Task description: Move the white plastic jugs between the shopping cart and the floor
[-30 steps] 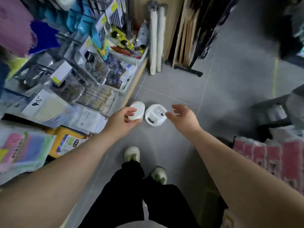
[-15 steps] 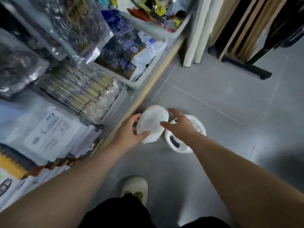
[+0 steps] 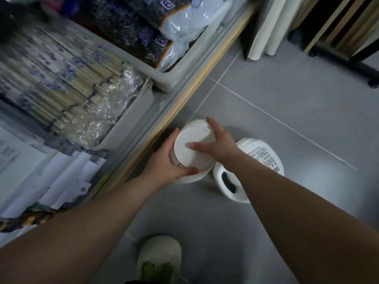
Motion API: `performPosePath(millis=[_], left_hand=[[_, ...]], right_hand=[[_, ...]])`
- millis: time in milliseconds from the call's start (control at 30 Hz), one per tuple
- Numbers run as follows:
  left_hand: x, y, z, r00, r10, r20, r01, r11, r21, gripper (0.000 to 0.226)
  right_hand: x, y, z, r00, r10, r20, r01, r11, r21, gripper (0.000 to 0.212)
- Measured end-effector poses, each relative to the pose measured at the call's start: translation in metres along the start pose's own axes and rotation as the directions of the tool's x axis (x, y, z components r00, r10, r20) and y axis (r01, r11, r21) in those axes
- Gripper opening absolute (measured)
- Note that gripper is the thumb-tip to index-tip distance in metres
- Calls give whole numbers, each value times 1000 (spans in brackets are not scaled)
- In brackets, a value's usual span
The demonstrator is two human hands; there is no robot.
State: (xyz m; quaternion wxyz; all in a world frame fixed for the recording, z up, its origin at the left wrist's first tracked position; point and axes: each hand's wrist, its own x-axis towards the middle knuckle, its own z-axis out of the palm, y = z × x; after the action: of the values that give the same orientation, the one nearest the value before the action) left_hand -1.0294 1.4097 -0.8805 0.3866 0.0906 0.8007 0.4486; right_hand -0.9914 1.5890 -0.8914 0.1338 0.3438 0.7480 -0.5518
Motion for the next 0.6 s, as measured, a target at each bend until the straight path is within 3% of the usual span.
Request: performPosePath(millis=[233,400,600], left_hand=[[-31,51,-25,999,29,20,-28,999,-22,118],[-92,145,-58,1000,18,21,-17,999,-29,113],[-187,279,-110,998,57,7,-57,998,-9,112]], right_hand=[[-38,-40,-20,1000,3,-21,0,992,123,108],[-111,-121,-63,999,4,-47,4,987,158,114],[-220,-249,-125,995,-21,-99,38,983,178,107]])
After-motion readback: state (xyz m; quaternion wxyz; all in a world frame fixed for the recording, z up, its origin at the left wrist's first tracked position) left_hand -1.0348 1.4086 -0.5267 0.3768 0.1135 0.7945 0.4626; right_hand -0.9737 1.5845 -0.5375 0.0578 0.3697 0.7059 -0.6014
